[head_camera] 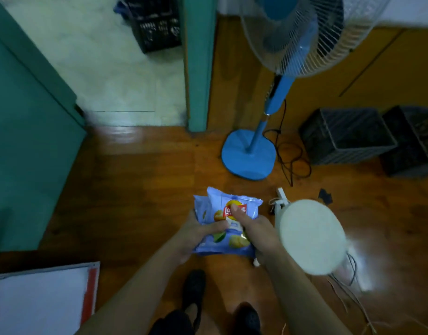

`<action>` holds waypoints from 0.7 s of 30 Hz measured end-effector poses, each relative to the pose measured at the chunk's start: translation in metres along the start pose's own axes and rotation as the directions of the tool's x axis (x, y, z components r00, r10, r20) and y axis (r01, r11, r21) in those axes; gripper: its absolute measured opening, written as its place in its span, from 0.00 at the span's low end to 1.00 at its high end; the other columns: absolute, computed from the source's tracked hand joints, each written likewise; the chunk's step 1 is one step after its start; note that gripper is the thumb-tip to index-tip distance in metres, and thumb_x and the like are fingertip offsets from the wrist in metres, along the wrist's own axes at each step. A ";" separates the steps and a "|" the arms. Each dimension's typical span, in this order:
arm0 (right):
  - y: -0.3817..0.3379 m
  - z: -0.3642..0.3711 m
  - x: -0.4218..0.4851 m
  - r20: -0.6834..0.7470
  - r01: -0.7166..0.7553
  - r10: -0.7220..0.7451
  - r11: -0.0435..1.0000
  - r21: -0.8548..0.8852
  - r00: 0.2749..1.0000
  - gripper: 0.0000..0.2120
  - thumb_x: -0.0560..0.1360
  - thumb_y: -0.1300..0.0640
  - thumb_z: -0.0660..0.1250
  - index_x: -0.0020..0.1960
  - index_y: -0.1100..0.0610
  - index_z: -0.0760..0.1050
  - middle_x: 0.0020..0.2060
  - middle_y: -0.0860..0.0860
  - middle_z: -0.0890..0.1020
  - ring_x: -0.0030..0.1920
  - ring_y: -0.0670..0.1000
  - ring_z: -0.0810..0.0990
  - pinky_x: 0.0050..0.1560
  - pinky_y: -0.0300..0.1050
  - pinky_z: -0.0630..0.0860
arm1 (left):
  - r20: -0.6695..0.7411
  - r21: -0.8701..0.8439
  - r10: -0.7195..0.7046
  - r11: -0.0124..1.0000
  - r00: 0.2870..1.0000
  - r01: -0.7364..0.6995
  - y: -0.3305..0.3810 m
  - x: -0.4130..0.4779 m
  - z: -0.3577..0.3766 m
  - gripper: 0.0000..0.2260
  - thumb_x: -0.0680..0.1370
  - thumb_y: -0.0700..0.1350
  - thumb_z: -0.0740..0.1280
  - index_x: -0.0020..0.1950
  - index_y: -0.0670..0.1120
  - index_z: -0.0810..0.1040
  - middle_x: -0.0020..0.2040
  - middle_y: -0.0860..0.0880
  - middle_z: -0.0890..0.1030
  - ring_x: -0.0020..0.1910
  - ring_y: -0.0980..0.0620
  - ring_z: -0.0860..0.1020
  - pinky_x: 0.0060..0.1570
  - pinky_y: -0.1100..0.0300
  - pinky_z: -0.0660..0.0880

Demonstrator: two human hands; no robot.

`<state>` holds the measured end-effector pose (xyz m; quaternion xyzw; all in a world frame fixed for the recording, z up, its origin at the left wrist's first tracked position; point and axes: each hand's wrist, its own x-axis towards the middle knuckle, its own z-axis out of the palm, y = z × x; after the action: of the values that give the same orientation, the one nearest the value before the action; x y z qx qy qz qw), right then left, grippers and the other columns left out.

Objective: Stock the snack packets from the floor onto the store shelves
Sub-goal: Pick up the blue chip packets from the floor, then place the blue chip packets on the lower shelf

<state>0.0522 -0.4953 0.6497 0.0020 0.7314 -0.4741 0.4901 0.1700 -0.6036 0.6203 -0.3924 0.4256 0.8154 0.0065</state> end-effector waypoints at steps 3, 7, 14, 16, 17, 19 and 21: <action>-0.016 0.015 -0.013 0.044 0.041 -0.039 0.997 -0.064 0.998 0.17 0.70 0.44 0.73 0.46 0.58 0.84 0.40 0.53 0.87 0.43 0.54 0.86 0.48 0.50 0.83 | -0.051 -0.028 0.048 0.998 0.998 -0.049 0.010 -0.023 -0.008 0.17 0.74 0.33 0.73 0.58 0.47 0.76 0.45 0.49 0.88 0.41 0.50 0.86 0.39 0.57 0.83; -0.030 0.019 -0.030 0.237 0.193 -0.164 0.976 -0.103 0.958 0.15 0.71 0.46 0.73 0.52 0.55 0.81 0.47 0.54 0.86 0.46 0.53 0.86 0.45 0.45 0.82 | -0.143 -0.096 0.095 0.989 0.985 -0.109 0.015 -0.047 -0.011 0.23 0.70 0.36 0.76 0.62 0.47 0.75 0.55 0.42 0.85 0.51 0.42 0.85 0.47 0.52 0.84; -0.040 -0.033 -0.042 0.534 0.062 -0.112 0.992 0.110 0.838 0.30 0.67 0.55 0.77 0.65 0.59 0.71 0.55 0.61 0.83 0.53 0.61 0.83 0.48 0.51 0.82 | -0.209 -0.093 0.180 0.975 0.961 -0.203 0.021 -0.071 0.040 0.32 0.71 0.35 0.77 0.70 0.45 0.67 0.59 0.42 0.83 0.55 0.42 0.84 0.54 0.46 0.82; -0.046 -0.053 -0.051 0.599 0.039 -0.091 0.994 0.099 0.795 0.26 0.66 0.53 0.75 0.61 0.60 0.75 0.52 0.60 0.84 0.51 0.59 0.84 0.46 0.49 0.82 | -0.160 -0.055 0.223 0.971 0.962 -0.234 0.023 -0.077 0.064 0.22 0.74 0.33 0.72 0.64 0.48 0.72 0.53 0.48 0.86 0.51 0.46 0.85 0.52 0.50 0.83; -0.047 -0.064 -0.052 0.615 0.049 -0.098 0.994 0.096 0.782 0.25 0.66 0.53 0.75 0.60 0.60 0.76 0.53 0.60 0.84 0.51 0.59 0.84 0.48 0.49 0.82 | -0.132 -0.047 0.247 0.966 0.960 -0.255 0.025 -0.079 0.076 0.20 0.75 0.33 0.71 0.61 0.50 0.73 0.51 0.49 0.87 0.51 0.47 0.85 0.52 0.51 0.83; -0.052 -0.084 -0.057 0.624 0.087 -0.129 0.991 0.097 0.771 0.24 0.66 0.53 0.75 0.60 0.61 0.77 0.54 0.61 0.84 0.51 0.60 0.84 0.49 0.51 0.81 | -0.102 -0.063 0.301 0.949 0.948 -0.308 0.026 -0.080 0.099 0.20 0.74 0.38 0.75 0.62 0.51 0.74 0.53 0.47 0.86 0.53 0.45 0.84 0.52 0.51 0.82; -0.060 -0.102 -0.061 0.649 0.119 -0.161 0.987 0.109 0.744 0.20 0.68 0.55 0.70 0.58 0.60 0.77 0.50 0.60 0.85 0.47 0.58 0.85 0.44 0.48 0.82 | -0.160 -0.074 0.356 0.926 0.921 -0.371 0.023 -0.075 0.122 0.32 0.67 0.52 0.81 0.67 0.51 0.71 0.58 0.45 0.85 0.55 0.45 0.84 0.52 0.51 0.82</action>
<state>-0.0167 -0.4290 0.7424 -0.2041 0.4967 -0.5021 0.6779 0.1368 -0.5087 0.7246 -0.3641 0.4477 0.7928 -0.1961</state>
